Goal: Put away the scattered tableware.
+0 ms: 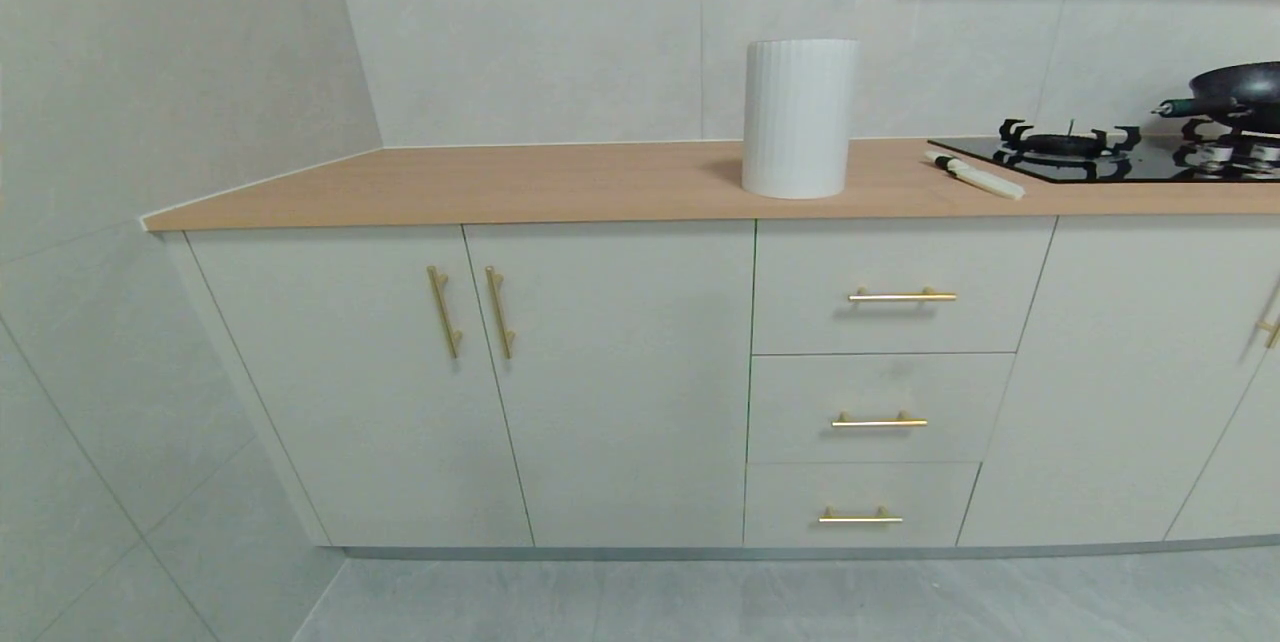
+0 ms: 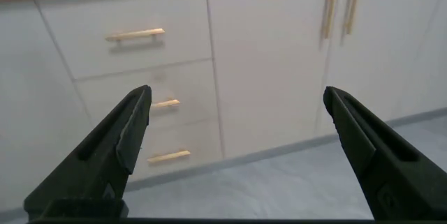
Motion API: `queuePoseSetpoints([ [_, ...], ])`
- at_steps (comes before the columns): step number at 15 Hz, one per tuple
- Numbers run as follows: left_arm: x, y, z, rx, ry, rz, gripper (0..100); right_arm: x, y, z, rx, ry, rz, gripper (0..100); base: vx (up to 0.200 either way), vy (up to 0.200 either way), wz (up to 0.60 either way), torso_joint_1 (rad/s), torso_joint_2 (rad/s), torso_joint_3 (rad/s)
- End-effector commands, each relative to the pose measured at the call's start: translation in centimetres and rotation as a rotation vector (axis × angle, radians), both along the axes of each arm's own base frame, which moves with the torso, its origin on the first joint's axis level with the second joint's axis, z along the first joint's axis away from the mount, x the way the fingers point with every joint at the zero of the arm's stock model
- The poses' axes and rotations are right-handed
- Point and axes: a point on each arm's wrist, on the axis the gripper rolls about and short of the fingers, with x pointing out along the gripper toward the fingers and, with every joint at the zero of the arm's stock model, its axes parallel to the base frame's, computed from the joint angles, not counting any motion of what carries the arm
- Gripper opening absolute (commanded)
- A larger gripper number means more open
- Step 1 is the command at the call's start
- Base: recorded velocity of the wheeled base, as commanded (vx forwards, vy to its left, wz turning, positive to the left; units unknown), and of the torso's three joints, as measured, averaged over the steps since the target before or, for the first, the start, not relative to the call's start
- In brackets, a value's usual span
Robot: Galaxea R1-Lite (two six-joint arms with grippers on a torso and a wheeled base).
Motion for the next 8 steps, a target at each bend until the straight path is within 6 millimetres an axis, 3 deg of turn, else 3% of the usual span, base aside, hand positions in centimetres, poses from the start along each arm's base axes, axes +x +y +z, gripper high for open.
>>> queuePoseSetpoints([
  [1,0.0,0.0,0.0,0.0,0.0,0.0,100,1.3,0.2,-2.7,0.0,-0.004,0.099,100,0.0,0.0,0.0,0.0,0.0,0.0],
  [3,0.0,0.0,0.0,0.0,0.0,0.0,100,2.0,0.5,-3.8,-0.01,-0.039,0.206,100,0.0,0.0,0.0,0.0,0.0,0.0],
  [8,0.0,0.0,0.0,0.0,0.0,0.0,100,2.1,0.6,-4.5,-0.035,0.036,0.24,100,0.0,0.0,0.0,0.0,0.0,0.0],
])
